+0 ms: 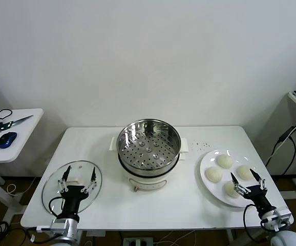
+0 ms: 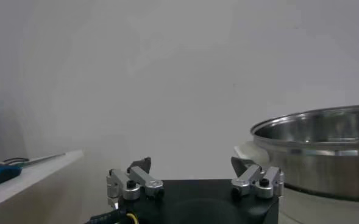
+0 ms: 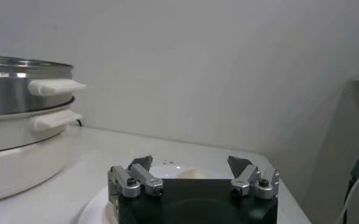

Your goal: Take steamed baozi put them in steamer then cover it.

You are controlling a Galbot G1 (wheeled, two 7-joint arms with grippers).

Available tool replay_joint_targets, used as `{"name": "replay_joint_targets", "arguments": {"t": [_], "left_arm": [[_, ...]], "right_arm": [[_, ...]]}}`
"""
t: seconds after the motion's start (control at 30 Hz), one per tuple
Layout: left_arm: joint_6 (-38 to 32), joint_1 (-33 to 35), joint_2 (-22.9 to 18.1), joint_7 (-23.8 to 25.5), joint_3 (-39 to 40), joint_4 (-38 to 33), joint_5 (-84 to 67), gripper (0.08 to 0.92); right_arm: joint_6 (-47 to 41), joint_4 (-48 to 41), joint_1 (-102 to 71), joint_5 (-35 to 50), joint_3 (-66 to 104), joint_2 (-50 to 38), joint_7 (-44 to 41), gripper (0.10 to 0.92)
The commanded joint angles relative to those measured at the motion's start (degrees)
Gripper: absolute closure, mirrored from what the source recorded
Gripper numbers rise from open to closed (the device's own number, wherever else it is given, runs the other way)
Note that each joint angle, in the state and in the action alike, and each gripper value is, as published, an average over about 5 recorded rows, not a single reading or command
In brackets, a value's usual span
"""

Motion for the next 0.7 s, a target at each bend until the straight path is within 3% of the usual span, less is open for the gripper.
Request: {"name": "replay_joint_targets", "arguments": {"t": [0.03, 0.23, 0.43, 0.7], "left_arm": [[1.7, 0.3, 0.2, -1.0, -0.1, -0.9, 1.3, 0.177], [1.8, 0.6, 1.1, -2.7, 1.1, -0.9, 1.6, 0.177], [1.8, 1.9, 1.9, -2.0, 1.7, -2.2, 0.7, 0.177], [2.1, 2.6, 2.9, -2.3, 0.9, -2.0, -0.4, 0.177]], "right_arm": [[-1.8, -0.7, 2.9, -2.6, 0.3, -2.7, -3.6, 0.203], [-10.8, -5.9, 12.5, -11.9, -3.4, -17.7, -17.2, 0.203], [-10.6, -18.3, 30.8, -17.9, -21.4, -34.3, -37.3, 0.203], [-5.9, -33.5, 65.7, -25.6, -53.9, -34.8, -49.6, 0.203]]}}
